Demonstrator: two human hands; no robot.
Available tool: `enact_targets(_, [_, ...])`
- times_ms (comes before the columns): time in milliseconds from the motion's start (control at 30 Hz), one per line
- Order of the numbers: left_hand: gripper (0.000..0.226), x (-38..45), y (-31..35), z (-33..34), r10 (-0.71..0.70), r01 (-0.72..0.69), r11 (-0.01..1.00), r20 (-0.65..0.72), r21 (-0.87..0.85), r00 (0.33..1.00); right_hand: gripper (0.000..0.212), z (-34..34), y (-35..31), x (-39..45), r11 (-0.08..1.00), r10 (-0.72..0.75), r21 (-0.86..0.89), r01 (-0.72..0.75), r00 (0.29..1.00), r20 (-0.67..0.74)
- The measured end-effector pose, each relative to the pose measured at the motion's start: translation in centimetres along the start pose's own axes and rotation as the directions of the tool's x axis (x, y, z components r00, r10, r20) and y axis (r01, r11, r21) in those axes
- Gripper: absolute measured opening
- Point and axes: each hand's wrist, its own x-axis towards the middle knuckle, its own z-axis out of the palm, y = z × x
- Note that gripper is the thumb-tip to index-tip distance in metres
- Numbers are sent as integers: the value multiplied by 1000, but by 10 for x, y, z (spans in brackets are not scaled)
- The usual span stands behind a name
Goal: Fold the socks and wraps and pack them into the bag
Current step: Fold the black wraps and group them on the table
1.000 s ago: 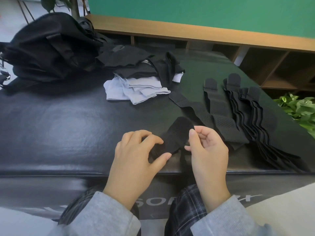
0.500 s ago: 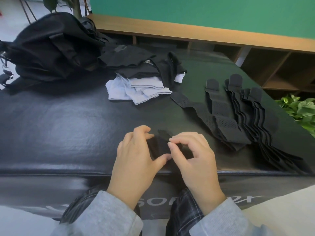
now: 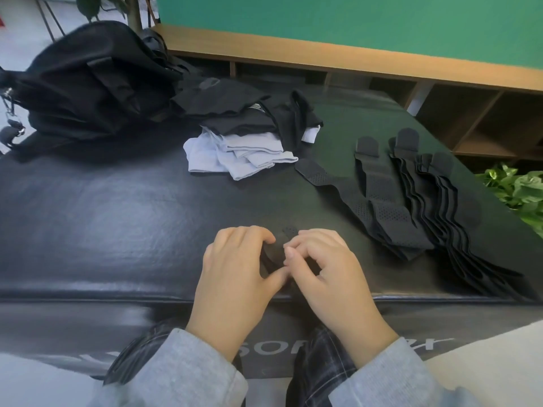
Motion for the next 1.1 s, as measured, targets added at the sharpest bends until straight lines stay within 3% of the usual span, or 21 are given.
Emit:
enact_targets(200, [10,0,-5,6,171,-171,980,-8,-103,985,27,3,3,-4,997,80,12,-79,990,-119])
enact_targets(333, [18,-1,-8,2,229,-229,973,23,-32,973,40,3,-2,-9,992,99,-72,-100,995,-25])
enact_targets(400, [22,-3,-10,-5,185,-185,983,1,19,983,54,6,-4,-14,961,64,-271,-49,997,49])
enact_targets(467, [23,-6,-19,-14,97,-95,994,-40,58,994,52,12,-6,-19,889,31,-457,24,993,113])
enact_targets(567, [24,-10,-46,-29,-24,29,999,-126,39,992,50,13,-10,-22,816,49,-578,29,992,120])
enact_targets(867, [40,-17,-122,-78,-117,144,974,-157,177,981,68,12,-13,-21,756,85,-647,93,967,239])
enact_targets(1100, [45,-10,-147,-116,-238,239,874,-57,424,970,54,14,-19,-21,730,111,-683,38,979,173])
